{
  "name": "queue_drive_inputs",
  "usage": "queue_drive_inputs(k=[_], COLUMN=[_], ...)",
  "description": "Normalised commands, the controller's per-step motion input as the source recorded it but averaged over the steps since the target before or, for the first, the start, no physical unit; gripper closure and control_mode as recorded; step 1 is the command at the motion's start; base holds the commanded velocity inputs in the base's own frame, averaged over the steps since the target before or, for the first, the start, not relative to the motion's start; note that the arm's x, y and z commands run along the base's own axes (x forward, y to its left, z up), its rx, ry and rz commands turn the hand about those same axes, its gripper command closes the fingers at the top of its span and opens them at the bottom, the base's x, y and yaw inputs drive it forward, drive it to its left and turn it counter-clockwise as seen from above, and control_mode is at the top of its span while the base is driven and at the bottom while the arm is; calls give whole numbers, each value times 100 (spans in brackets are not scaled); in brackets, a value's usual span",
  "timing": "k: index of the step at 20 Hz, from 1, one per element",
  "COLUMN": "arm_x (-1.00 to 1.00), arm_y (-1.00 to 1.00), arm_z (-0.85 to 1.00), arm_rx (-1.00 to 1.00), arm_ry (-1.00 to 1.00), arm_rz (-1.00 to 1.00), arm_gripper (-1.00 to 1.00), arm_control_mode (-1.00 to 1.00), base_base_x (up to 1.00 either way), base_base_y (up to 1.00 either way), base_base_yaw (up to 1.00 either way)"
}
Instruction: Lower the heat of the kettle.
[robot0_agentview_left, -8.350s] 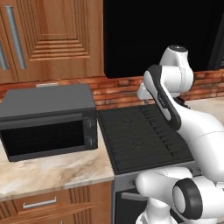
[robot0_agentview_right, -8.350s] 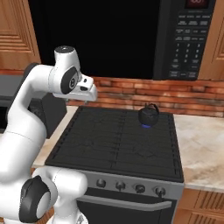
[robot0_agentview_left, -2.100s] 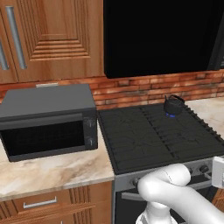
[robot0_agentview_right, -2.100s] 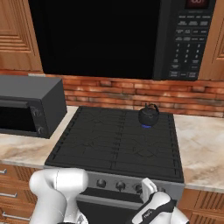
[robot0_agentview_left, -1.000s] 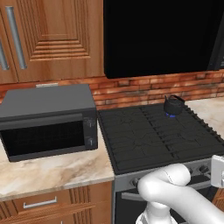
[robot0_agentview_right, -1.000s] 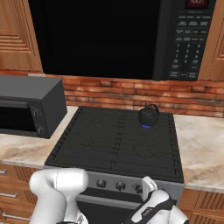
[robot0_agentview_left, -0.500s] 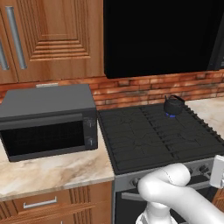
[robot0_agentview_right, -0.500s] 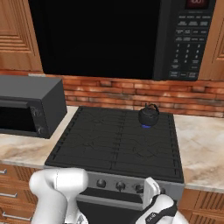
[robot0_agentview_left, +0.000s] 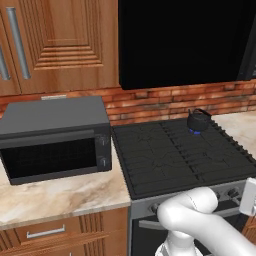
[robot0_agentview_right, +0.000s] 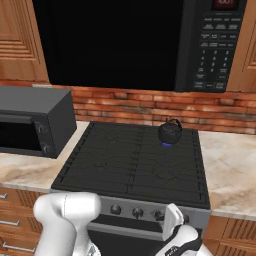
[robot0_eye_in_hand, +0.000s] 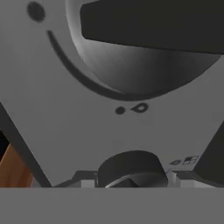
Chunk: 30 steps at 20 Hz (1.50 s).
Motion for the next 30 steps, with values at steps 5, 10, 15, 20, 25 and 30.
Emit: queue_drive_inputs(k=[5,10,15,20,25,30], arm_x=[-12,-6,0,5,3,0], arm_y=[9,20,29,40,43,45], arm_z=[0,1,3,16,11,9], arm_rx=[16,19,16,8,13,14], arm_ry=[0,4,2,2,9,16], arm_rz=[-21,-26,-28,-23,-18,-17], arm_gripper=[100,100,100,100,100,100], arm_control_mode=[-100,-100,-100,-100,-100,-100], base_base_x=[0,0,0,0,0,0], base_base_y=[0,0,0,0,0,0], base_base_yaw=[0,0,0,0,0,0])
